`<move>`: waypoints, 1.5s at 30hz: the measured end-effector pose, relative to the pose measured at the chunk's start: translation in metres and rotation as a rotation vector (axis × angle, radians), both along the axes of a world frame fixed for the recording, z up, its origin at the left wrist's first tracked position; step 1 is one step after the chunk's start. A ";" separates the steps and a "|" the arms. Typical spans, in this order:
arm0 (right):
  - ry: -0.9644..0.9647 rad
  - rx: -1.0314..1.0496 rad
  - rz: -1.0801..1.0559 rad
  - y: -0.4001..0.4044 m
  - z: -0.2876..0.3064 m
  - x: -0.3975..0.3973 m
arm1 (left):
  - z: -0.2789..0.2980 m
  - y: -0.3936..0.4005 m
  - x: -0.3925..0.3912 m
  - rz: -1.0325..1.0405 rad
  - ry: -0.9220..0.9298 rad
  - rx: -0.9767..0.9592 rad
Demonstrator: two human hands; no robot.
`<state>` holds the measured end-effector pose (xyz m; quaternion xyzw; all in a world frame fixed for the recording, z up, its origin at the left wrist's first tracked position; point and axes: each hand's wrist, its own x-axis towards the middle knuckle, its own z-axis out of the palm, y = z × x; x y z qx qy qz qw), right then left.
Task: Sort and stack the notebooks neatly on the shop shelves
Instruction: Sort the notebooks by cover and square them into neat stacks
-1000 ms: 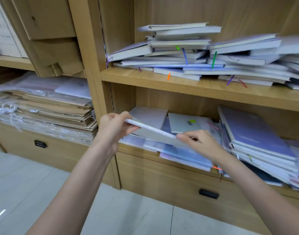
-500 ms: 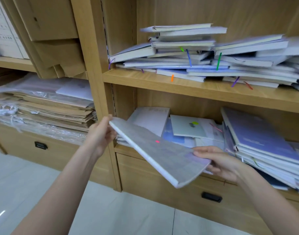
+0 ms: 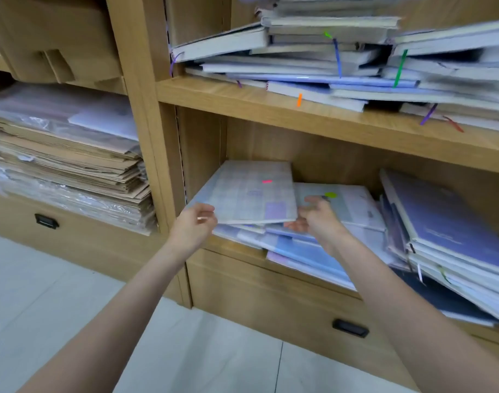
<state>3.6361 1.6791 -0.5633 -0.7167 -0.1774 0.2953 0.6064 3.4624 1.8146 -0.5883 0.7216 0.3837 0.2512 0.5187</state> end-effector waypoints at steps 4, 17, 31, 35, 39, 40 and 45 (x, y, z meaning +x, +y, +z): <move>-0.671 -0.254 0.083 -0.033 -0.016 0.016 | -0.028 -0.007 0.018 -0.046 0.344 0.873; -1.387 -0.753 0.346 -0.038 -0.046 0.052 | -0.022 0.010 0.051 -0.207 0.568 1.262; -1.460 -1.085 0.184 -0.038 -0.010 0.041 | -0.017 -0.010 0.048 -0.205 0.718 0.989; -1.440 -0.926 0.285 -0.085 0.015 0.023 | 0.008 -0.035 0.027 -0.315 0.377 0.967; -1.380 -0.456 0.258 -0.130 0.058 0.002 | 0.045 -0.075 0.023 -0.426 0.121 1.001; -1.398 -0.373 0.239 -0.138 0.073 -0.006 | 0.056 -0.082 0.021 -0.408 0.025 1.020; -1.324 -0.264 0.243 -0.171 0.166 -0.049 | 0.128 -0.102 0.009 -0.269 -0.228 1.160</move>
